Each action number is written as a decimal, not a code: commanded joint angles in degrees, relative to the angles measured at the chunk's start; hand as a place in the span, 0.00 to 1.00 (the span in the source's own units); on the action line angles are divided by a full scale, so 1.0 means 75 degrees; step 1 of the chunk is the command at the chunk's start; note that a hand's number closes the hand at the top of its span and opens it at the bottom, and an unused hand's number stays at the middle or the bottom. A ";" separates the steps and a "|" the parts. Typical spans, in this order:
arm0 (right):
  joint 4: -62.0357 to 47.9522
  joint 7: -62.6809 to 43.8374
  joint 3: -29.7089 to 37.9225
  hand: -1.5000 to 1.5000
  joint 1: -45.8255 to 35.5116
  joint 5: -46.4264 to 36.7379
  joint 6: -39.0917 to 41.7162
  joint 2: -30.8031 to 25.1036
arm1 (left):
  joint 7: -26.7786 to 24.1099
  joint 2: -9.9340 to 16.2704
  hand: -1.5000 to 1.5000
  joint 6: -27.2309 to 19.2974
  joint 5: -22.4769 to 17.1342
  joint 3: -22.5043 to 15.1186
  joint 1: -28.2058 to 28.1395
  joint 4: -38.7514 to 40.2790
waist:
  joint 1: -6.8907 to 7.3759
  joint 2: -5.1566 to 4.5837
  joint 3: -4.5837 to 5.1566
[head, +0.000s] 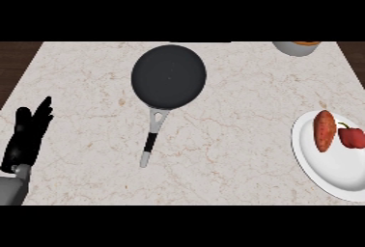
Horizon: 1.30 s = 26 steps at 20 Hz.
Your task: Pick the bell pepper from the plate and place it in the pan
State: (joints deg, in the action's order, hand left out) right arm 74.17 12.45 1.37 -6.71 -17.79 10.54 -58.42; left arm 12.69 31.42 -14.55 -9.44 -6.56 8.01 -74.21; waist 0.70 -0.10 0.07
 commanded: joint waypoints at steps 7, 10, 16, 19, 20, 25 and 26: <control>-0.0564 -0.0659 -0.0551 0.00 -0.0604 -0.1700 0.0190 0.1112 | 0.0010 -0.0349 0.50 0.0269 0.0459 0.0383 -0.0125 -0.0019 | -0.0052 0.0010 -0.0011; -0.0908 -0.0628 -0.0547 0.00 -0.0586 -0.2212 -0.0201 0.1423 | -0.0568 -0.0540 0.50 0.0506 0.0523 0.0500 -0.0247 0.0446 | -0.0049 0.0004 -0.0010; -0.0753 -0.0486 -0.0111 0.00 -0.0271 -0.2777 -0.0077 0.1568 | -0.0181 -0.0542 0.50 0.0675 0.0801 0.0970 -0.0179 0.0130 | -0.0086 0.0015 -0.0009; -0.1144 -0.0175 -0.0088 0.00 -0.0362 -0.3105 -0.0089 0.1652 | 0.0181 -0.0793 0.50 0.0616 0.0903 0.0929 -0.0309 -0.0265 | -0.0083 0.0017 -0.0010; -0.1170 -0.0559 -0.0353 0.00 -0.0403 -0.3384 -0.0360 0.2060 | 0.0295 -0.0686 0.50 0.0682 0.0843 0.0989 -0.0452 -0.0546 | -0.0064 0.0017 -0.0011; -0.1454 0.0014 0.0259 0.00 -0.0803 -0.3389 0.0277 0.1677 | -0.0050 -0.0731 0.50 0.1040 0.1013 0.1405 -0.0305 -0.0044 | -0.0082 0.0013 -0.0008; -0.2269 0.0209 0.0067 0.00 -0.1251 -0.3742 -0.0132 0.2075 | 0.0370 -0.1081 0.50 0.0793 0.1338 0.1001 -0.0097 -0.0239 | -0.0055 0.0004 -0.0012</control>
State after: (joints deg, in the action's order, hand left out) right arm 62.39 11.81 1.32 -12.19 -43.21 9.66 -44.27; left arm 14.43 25.29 -8.71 -1.57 1.46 5.97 -76.37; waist 0.17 -0.01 -0.01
